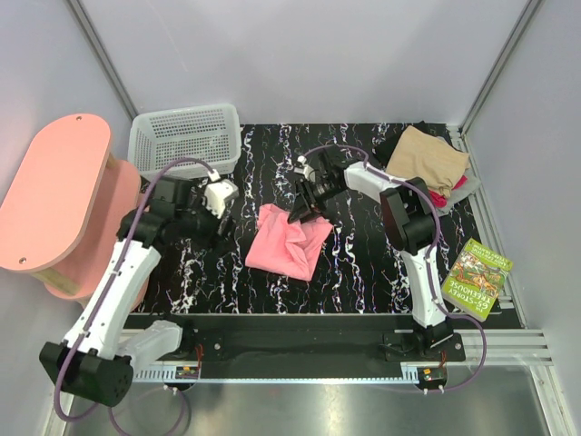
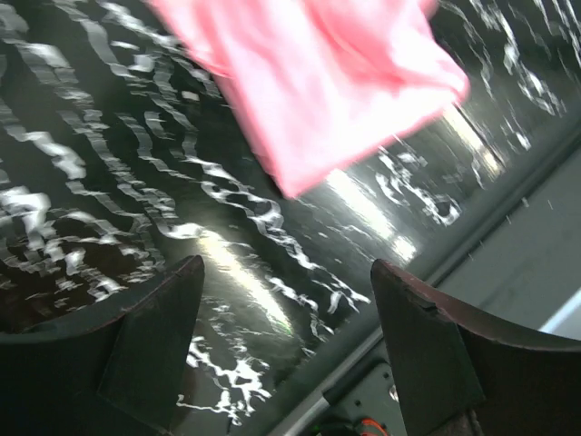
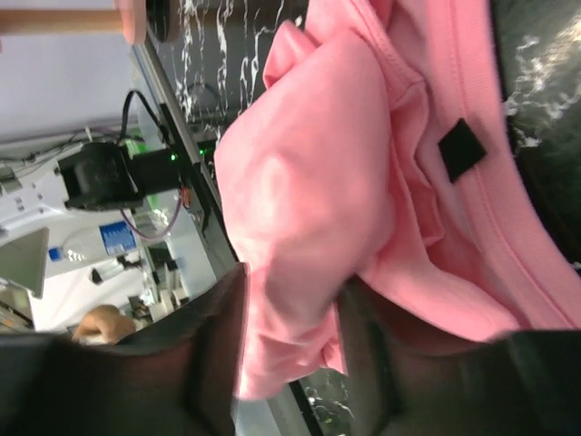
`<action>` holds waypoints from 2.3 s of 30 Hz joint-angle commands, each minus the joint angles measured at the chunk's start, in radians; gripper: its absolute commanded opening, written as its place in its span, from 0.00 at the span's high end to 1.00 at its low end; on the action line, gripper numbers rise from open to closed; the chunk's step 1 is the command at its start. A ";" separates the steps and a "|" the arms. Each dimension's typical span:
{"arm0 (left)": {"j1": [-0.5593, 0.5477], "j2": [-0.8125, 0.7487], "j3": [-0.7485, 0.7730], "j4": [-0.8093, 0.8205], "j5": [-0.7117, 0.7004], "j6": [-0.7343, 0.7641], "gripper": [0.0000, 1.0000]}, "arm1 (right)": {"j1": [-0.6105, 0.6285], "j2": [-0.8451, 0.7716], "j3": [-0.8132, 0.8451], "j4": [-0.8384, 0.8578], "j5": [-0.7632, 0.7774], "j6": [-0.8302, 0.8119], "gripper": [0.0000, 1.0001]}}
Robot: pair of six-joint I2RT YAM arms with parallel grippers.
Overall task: Fold and stack the t-shirts
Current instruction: Fold the long partially folded tshirt into a neat square, then smooth out wrinkles on the folded tshirt
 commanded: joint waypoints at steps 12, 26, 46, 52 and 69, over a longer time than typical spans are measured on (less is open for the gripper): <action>-0.221 0.327 0.060 0.209 -0.002 -0.014 0.23 | -0.035 -0.159 0.038 -0.056 0.553 0.117 0.02; -0.232 0.709 0.086 0.349 0.079 -0.101 0.30 | -0.045 -0.589 -0.425 0.357 0.228 0.595 0.00; -0.217 0.685 -0.087 0.446 -0.073 -0.112 0.31 | 0.031 -0.346 -0.767 1.253 -0.028 1.153 0.00; -0.106 0.592 -0.089 0.429 -0.022 -0.111 0.31 | 0.024 -0.345 -0.669 0.548 0.199 0.671 0.00; -0.017 0.328 -0.002 0.297 0.001 -0.049 0.29 | 0.030 -0.412 -0.235 -0.056 0.570 0.303 0.00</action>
